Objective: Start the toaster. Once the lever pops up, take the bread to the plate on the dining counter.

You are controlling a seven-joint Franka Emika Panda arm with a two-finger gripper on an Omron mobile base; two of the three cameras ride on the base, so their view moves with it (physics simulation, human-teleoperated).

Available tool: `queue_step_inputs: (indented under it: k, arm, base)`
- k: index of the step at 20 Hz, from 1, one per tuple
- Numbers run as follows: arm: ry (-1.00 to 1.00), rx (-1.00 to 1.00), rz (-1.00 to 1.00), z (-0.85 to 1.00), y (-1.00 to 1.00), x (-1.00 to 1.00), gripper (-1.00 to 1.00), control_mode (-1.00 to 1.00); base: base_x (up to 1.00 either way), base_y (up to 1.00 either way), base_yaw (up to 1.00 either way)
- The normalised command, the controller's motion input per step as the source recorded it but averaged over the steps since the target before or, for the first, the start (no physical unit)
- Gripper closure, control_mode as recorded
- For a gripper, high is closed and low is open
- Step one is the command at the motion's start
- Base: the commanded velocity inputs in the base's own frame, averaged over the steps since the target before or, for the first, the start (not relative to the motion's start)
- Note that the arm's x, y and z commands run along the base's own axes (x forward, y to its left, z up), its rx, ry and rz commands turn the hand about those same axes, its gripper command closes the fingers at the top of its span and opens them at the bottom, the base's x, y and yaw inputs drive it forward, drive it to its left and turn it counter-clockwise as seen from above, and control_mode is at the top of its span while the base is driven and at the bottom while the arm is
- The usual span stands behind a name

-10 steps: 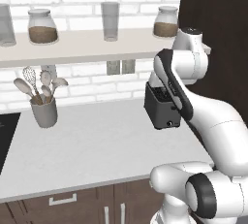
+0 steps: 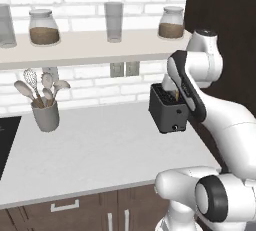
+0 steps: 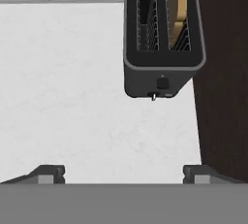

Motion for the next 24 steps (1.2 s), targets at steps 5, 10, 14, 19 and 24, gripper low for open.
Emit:
queue_step_inputs:
  k: [5, 10, 14, 19, 24]
  arm:
    - [0.14, 0.00, -0.03, -0.26, -0.22, 0.00, -1.00, -1.00]
    - [0.17, 0.00, -0.06, -0.32, -0.11, 0.00, 1.00, -1.00]
    - [0.08, 0.00, -0.10, -0.21, 0.00, 0.02, 1.00, -1.00]
    - [0.02, 0.00, -0.09, -0.19, 0.00, 0.08, 1.00, -1.00]
    - [0.00, -0.01, -0.07, -0.19, 0.00, 0.15, 1.00, -1.00]
  base:
    - [0.00, 0.00, 0.00]
    - [0.00, 0.00, 0.00]
    - [0.00, 0.00, 0.00]
    - [0.00, 0.00, 0.00]
    - [0.00, 0.00, 0.00]
